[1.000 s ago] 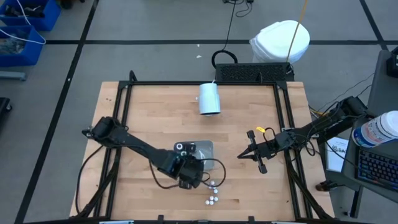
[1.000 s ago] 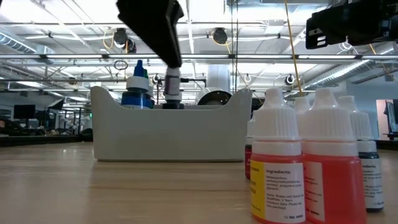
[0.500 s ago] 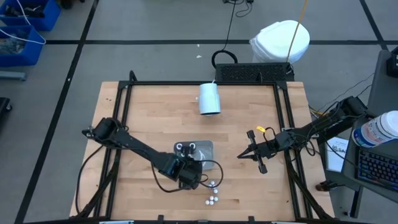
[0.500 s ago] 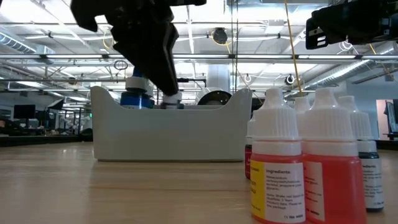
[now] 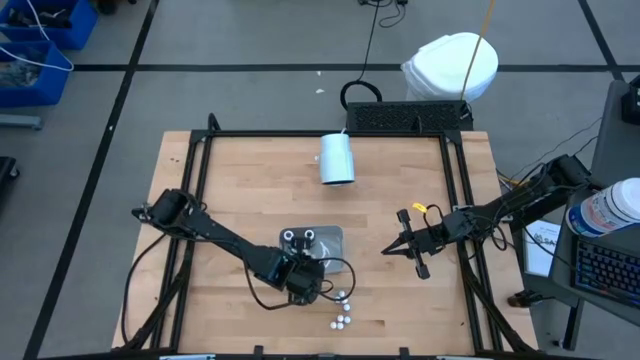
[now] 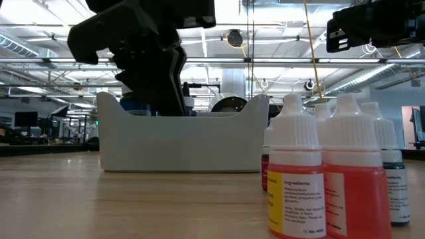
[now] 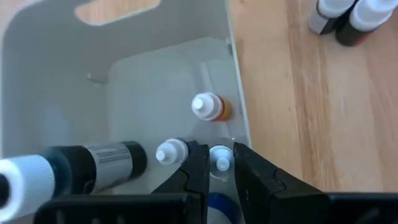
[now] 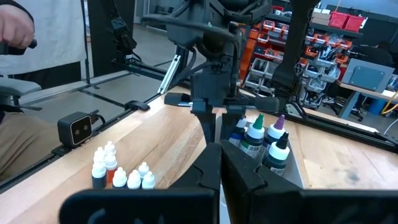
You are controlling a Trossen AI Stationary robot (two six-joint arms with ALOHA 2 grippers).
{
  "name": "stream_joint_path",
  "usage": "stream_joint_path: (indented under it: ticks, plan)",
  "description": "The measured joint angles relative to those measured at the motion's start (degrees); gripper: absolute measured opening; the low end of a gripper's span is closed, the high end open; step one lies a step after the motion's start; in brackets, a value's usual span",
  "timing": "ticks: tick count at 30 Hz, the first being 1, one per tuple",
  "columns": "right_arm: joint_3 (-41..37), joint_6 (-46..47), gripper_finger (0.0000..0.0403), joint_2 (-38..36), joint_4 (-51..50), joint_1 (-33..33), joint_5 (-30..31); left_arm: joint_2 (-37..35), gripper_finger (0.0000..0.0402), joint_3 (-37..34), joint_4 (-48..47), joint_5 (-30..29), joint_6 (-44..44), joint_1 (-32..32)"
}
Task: Pick & Place food coloring
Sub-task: Put the small purple food coloring bottle into the gray bin, then put the orange food coloring bottle into the gray bin
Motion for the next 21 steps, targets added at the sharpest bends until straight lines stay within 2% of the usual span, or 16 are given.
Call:
stream_joint_path:
  ticks: [8,11,16,21]
  plan:
    - [0.0,0.0,0.0,0.0,0.0,0.0,0.0,0.0,0.0061,-0.5,0.5,0.7,0.8,0.4]
    - [0.0,0.0,0.0,0.0,0.0,0.0,0.0,-0.1,0.0063,-0.5,1.0,2.7,0.5,0.7]
    - [0.0,0.0,0.0,0.0,0.0,0.0,0.0,-0.6,0.0098,-0.5,2.7,5.8,0.2,1.6]
    - [0.0,-0.1,0.0,0.0,0.0,0.0,0.0,-0.8,0.0136,-0.4,2.7,6.0,0.7,2.2]
